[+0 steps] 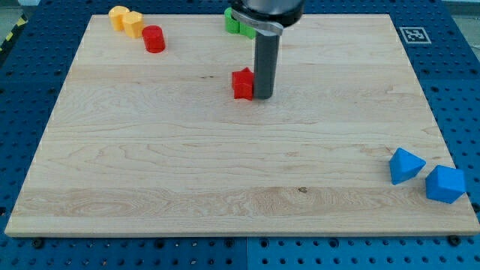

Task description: Move the red star into the red circle

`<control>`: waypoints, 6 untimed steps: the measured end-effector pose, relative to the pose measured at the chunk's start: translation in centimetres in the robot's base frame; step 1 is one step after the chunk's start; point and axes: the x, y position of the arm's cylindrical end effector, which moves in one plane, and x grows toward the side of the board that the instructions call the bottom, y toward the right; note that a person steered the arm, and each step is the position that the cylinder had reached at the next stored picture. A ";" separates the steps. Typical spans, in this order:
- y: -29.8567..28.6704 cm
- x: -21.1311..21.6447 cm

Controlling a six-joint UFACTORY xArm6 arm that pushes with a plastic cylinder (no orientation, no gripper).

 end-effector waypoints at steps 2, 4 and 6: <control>-6.7 -1.5; -11.1 -4.7; -13.7 -7.9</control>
